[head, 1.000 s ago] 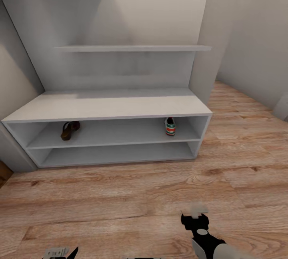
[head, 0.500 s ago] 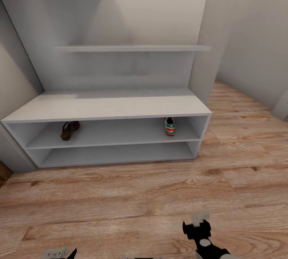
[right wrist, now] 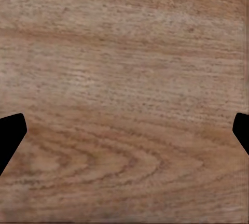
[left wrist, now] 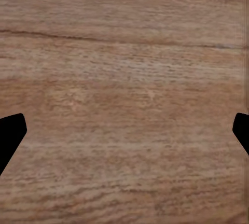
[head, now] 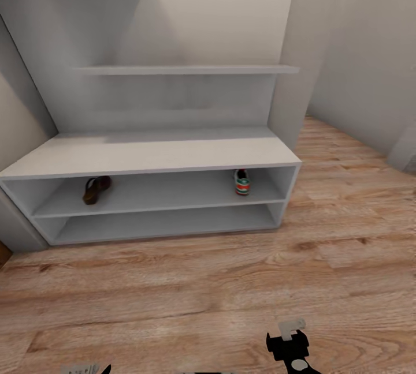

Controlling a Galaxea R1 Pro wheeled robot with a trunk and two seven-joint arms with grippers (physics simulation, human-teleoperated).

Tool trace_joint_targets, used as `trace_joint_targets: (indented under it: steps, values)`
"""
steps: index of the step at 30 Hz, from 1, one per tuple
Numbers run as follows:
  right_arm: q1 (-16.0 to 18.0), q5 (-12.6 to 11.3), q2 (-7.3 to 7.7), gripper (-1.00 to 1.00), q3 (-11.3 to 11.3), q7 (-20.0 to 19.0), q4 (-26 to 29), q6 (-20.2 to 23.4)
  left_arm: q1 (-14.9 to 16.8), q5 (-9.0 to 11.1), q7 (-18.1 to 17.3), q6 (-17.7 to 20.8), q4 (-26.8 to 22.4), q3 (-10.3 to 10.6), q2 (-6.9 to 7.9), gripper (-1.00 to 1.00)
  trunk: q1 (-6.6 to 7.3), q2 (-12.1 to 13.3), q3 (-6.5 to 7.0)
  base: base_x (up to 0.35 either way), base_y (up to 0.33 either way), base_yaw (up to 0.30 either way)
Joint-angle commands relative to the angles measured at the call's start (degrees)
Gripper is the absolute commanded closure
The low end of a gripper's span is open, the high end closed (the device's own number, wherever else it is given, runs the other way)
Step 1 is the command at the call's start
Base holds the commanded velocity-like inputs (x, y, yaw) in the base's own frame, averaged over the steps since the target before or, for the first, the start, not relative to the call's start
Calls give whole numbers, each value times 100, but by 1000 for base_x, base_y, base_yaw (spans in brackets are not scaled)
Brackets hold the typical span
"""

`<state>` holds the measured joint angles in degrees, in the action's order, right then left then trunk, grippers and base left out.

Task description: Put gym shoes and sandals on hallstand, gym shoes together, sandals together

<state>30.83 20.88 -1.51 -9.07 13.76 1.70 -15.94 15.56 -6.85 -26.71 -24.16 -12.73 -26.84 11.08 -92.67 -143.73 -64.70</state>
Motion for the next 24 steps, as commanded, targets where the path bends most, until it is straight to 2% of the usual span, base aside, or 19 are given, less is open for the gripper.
trace_joint_targets:
  steps: [1, 19, 24]
  values:
    - [0, 57, -2, -100, -49, 23, -8, -15, 3, -59, -22, -27, 8, -49, -1, -100, 1, -2, -5, 0, 0, -193]
    - [-57, -78, -2, -100, -53, 14, -3, -23, 4, -56, -32, -27, 25, -50, 4, -100, 1, -2, -5, 0, 0, -259]
    - [-59, -186, 0, -100, -58, 13, -3, -29, 3, -69, -35, -27, 25, -43, 0, -100, 1, -2, -5, 0, 0, -296]
